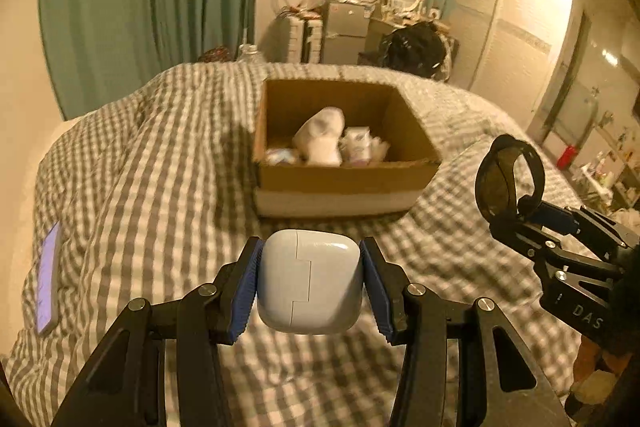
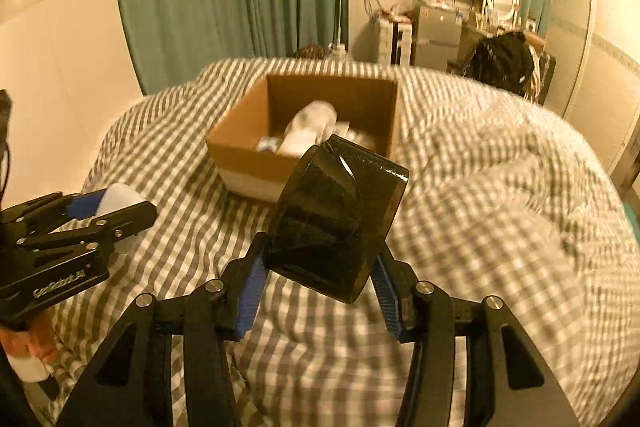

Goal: Organize objects
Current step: 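Carry the earbud case and black tape roll into the box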

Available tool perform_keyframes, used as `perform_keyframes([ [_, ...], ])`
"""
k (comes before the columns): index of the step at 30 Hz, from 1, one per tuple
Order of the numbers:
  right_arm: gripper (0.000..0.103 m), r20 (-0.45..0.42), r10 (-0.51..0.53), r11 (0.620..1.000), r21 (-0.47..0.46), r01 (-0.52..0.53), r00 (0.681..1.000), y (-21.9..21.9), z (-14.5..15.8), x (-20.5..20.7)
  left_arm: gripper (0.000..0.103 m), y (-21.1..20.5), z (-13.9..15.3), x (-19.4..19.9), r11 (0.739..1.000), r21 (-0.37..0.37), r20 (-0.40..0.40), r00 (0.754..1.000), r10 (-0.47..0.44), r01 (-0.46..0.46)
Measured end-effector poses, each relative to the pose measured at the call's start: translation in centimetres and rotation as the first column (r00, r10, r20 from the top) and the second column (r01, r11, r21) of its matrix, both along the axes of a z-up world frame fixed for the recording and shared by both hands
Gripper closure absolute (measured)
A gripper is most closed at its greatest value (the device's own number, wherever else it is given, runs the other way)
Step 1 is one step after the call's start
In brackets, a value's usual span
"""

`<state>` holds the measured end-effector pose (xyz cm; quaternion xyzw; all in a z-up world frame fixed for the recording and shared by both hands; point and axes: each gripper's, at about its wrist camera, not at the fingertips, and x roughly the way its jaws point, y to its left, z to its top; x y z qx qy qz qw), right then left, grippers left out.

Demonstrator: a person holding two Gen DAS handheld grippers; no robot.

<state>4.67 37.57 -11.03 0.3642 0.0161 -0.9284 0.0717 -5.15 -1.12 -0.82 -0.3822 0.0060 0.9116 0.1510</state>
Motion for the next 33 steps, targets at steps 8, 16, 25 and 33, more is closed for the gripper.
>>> perform_keyframes([
  [8,0.054,-0.120,0.048,0.998,0.050,-0.042,0.992,0.1,6.4,-1.3,0.053,1.7,5.3,-3.9,0.999,-0.012,-0.117,0.992,-0.047,0.046],
  [16,0.054,-0.173,0.085,0.995,0.070,-0.074,0.981,-0.5,10.4,-6.6,0.053,2.8,7.5,-9.3,0.998,-0.052,-0.181,0.983,-0.039,0.030],
  [25,0.054,-0.141,0.088,0.996,0.046,-0.082,0.986,-0.9,10.1,-14.2,0.053,5.4,5.8,-15.9,0.996,-0.082,-0.153,0.987,-0.058,0.045],
  [33,0.054,-0.051,0.089,0.996,0.014,-0.089,0.995,-0.2,5.0,-20.3,0.053,6.8,0.7,-20.6,0.992,-0.114,-0.064,0.996,-0.061,0.054],
])
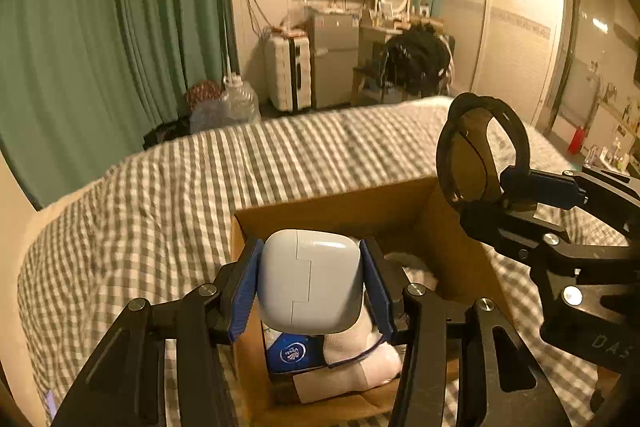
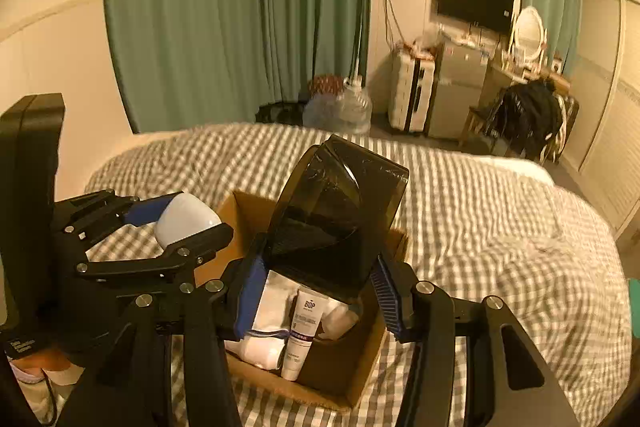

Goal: Organize objects
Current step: 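Carry the earbud case and black tape roll into the box, then open both tools to release the items and lift out of the box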

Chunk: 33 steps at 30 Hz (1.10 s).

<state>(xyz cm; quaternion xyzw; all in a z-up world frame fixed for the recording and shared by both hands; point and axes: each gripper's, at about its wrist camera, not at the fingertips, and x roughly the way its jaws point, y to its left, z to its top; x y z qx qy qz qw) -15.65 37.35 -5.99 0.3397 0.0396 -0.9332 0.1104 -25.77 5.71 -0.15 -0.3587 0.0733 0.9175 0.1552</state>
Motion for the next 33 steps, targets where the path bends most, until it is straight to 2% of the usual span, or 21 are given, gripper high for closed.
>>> perform_keyframes([
  [7,0.054,0.121,-0.001,1.000,-0.027,0.005,0.993,0.7,-5.4,-2.4,0.053,0.9,-4.7,-1.9,0.999,-0.030,0.094,0.995,-0.030,0.033],
  [12,0.054,0.138,0.012,1.000,0.006,-0.013,0.990,0.5,-7.0,-3.1,0.053,1.4,-6.4,-2.7,0.998,-0.039,0.138,0.990,-0.042,0.048],
  [16,0.054,0.134,-0.028,0.999,0.020,0.025,0.991,0.7,-7.6,-3.4,0.053,1.4,-6.7,-2.1,0.998,-0.034,0.146,0.988,-0.056,0.061],
  [20,0.053,0.090,-0.055,0.998,0.016,0.053,0.994,0.9,-6.4,-3.0,0.051,1.2,-5.9,-2.0,0.998,-0.011,0.138,0.989,-0.056,0.058],
  [21,0.050,0.078,-0.059,0.998,0.013,0.058,0.995,0.9,-6.1,-3.0,0.045,1.1,-5.7,-1.9,0.998,-0.014,0.136,0.989,-0.052,0.054],
  [22,0.042,0.071,-0.062,0.998,0.008,0.061,0.996,1.0,-5.8,-3.0,0.039,1.1,-5.2,-2.0,0.999,-0.018,0.126,0.991,-0.043,0.046],
  [24,0.033,0.052,-0.079,0.997,-0.006,0.080,0.995,1.2,-5.1,-2.7,0.018,1.1,-3.7,-1.8,1.000,0.000,0.085,0.996,-0.028,0.028],
  [27,0.026,0.015,-0.099,0.994,-0.037,0.100,0.995,1.6,-3.6,-1.6,0.017,0.8,-1.3,-0.9,0.999,0.035,0.039,0.999,-0.018,0.016],
  [33,0.020,-0.073,-0.145,0.988,-0.063,0.140,0.987,2.2,1.4,1.9,0.011,-0.3,4.5,2.1,0.999,0.039,-0.054,0.999,0.001,0.002],
])
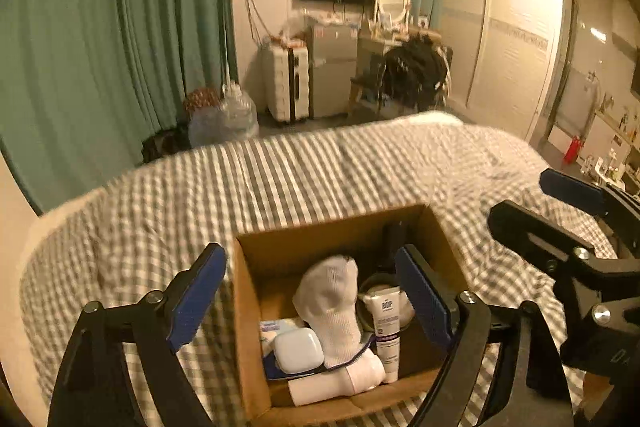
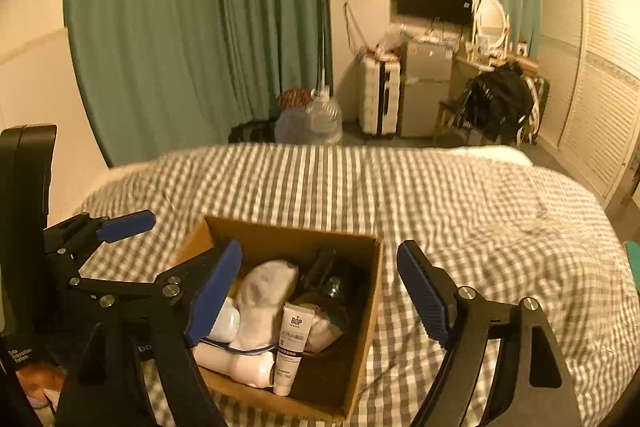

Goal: Organize objects

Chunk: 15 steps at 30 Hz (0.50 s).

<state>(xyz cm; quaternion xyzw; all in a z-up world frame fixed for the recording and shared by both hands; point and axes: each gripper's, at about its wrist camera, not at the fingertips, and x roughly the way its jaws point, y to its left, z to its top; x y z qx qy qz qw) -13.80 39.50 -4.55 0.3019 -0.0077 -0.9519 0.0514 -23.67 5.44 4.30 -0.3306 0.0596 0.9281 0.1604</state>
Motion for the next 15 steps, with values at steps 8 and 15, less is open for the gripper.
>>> perform_keyframes([
  [8,0.012,-0.169,-0.071,0.997,-0.011,0.070,0.983,0.2,8.1,6.5,0.004,-1.7,8.3,5.9,1.000,0.019,-0.160,0.987,0.016,-0.013],
  [15,0.002,-0.285,-0.127,0.991,0.007,0.134,0.950,0.3,12.7,11.7,0.000,-3.4,12.3,10.0,0.997,0.015,-0.268,0.960,0.077,-0.076],
])
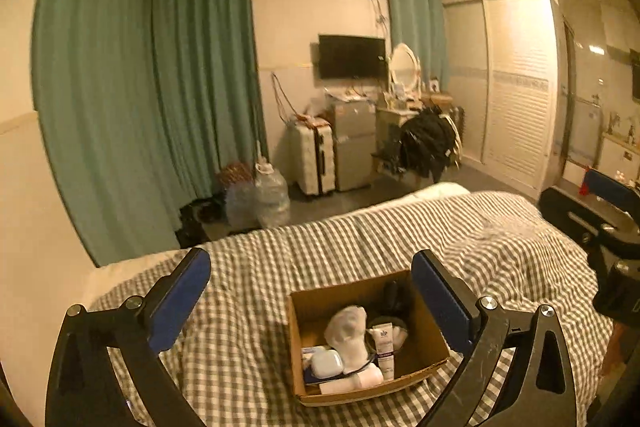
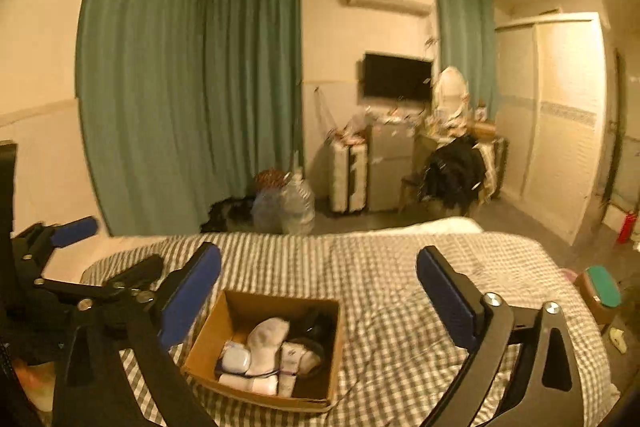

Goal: Organize objects

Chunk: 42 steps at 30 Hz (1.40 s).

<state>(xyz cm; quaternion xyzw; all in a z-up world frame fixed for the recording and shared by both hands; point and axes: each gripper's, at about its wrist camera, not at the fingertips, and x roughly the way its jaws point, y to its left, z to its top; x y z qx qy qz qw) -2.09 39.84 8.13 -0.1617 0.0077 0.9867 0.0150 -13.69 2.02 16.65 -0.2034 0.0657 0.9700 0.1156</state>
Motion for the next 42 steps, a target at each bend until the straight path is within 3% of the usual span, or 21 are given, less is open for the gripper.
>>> perform_keyframes([
  [4,0.002,-0.038,-0.027,1.000,0.008,0.028,0.999,0.3,1.2,2.2,0.000,-1.2,0.8,1.9,0.999,0.015,-0.064,0.997,0.045,-0.044],
  [8,0.002,-0.056,-0.037,0.999,0.012,0.038,0.998,0.6,0.8,3.6,0.000,-2.7,0.0,4.4,0.994,0.076,-0.149,0.984,0.095,-0.084],
  [14,0.002,-0.060,-0.036,0.998,0.046,0.039,0.998,0.4,-2.9,5.3,0.000,-4.0,-4.2,6.5,0.985,0.124,-0.138,0.981,0.133,-0.116],
  [19,0.002,0.002,-0.013,0.998,0.056,0.013,1.000,0.0,-7.9,5.5,0.000,-4.7,-8.1,7.0,0.965,0.161,-0.101,0.970,0.223,-0.205],
  [23,0.002,0.022,-0.009,0.996,0.090,0.007,1.000,-0.6,-12.1,5.7,0.000,-4.7,-12.1,6.7,0.955,0.145,-0.066,0.960,0.271,-0.260],
  [27,0.002,0.060,0.006,0.996,0.091,-0.011,0.998,-0.8,-16.6,6.3,0.000,-3.5,-16.4,6.3,0.969,0.090,-0.020,0.972,0.232,-0.230],
  [30,0.002,0.072,-0.013,0.996,0.093,0.006,0.997,-0.8,-18.7,6.4,0.000,-2.5,-19.1,6.6,0.973,0.023,-0.029,0.973,0.229,-0.228],
  [33,0.002,0.080,-0.034,0.995,0.097,0.026,0.996,-0.6,-20.3,6.3,0.000,-2.1,-20.6,7.0,0.970,-0.026,-0.054,0.969,0.240,-0.242],
  [38,0.002,0.089,-0.062,0.996,0.076,0.055,0.994,-0.1,-20.4,5.7,0.000,-3.1,-21.4,6.9,0.970,0.002,-0.004,0.970,0.244,-0.244],
  [42,0.002,0.102,-0.077,0.994,0.082,0.068,0.992,-0.2,-20.8,5.6,0.000,-3.1,-21.3,7.4,0.968,0.002,-0.027,0.968,0.249,-0.249],
])
